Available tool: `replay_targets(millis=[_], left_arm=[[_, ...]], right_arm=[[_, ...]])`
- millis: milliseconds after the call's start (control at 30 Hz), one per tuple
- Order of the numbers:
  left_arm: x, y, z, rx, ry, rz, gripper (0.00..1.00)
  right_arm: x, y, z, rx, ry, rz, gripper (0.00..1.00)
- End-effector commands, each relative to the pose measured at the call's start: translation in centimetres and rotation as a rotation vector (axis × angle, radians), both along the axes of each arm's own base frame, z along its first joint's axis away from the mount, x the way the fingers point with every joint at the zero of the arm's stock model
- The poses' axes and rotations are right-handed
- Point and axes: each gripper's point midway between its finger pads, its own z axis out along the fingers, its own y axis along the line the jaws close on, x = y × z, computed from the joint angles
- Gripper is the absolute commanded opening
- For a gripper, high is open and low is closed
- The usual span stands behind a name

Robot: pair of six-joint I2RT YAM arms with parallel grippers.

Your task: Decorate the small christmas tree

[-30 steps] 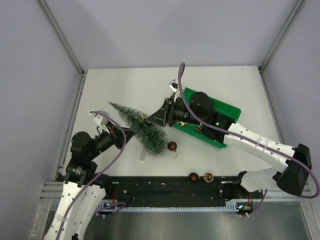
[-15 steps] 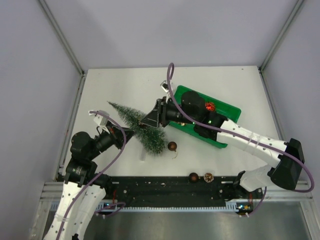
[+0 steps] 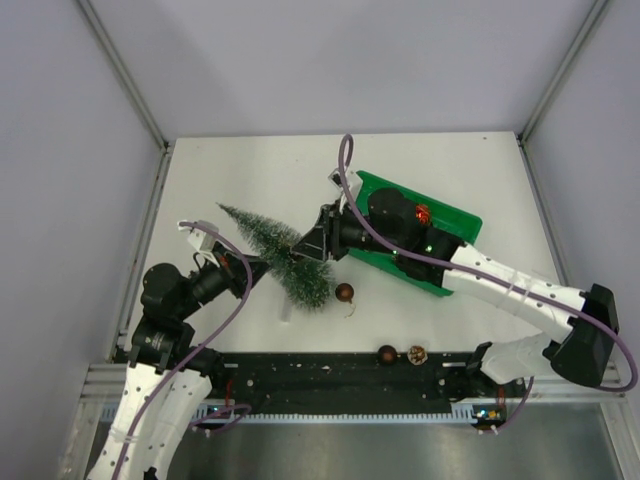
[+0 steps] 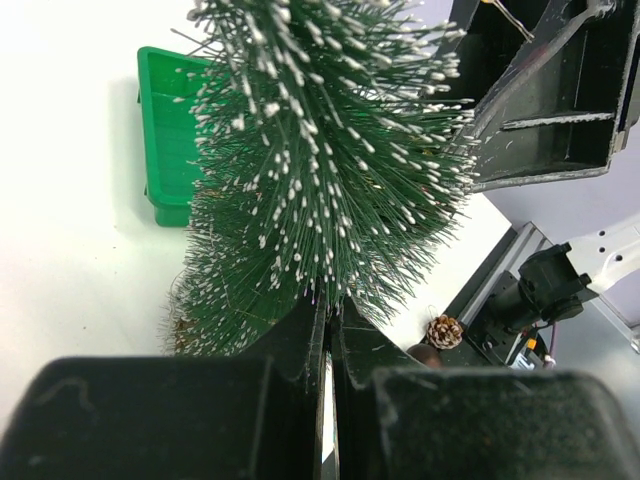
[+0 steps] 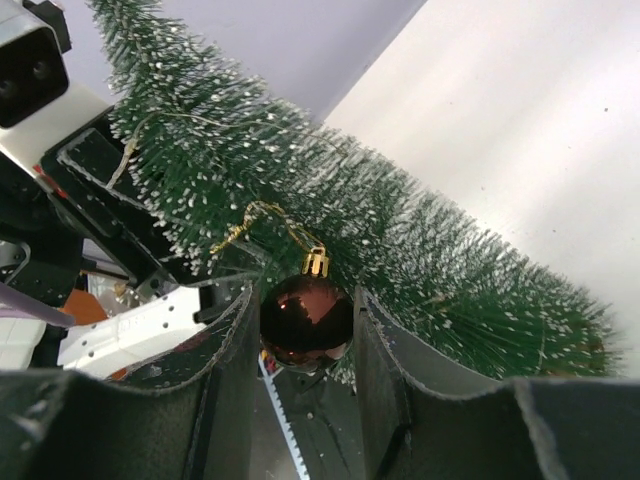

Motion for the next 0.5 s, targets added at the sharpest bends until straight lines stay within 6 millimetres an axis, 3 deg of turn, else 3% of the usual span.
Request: replay_targets(millis=[0,133,467], left_arm=[[-0.2,-0.1,3.1,-0.031,-0.103,-0.016,0.0],[-0.2,-0.1,3.1,-0.035,-0.1,-0.015,0.0],[-0.3,-0.2,3.1,-0.039,-0.095,-0.021,0.0]], right_arm=[[0.9,-2.5,0.6,-0.003,-0.037,-0.055,0.13],[1.5,-3.3,1.1,0.006,-0.045,-0.077,0.14],[2.5,-1.6,3.6,0.082,-0.081,-0.069,0.16]])
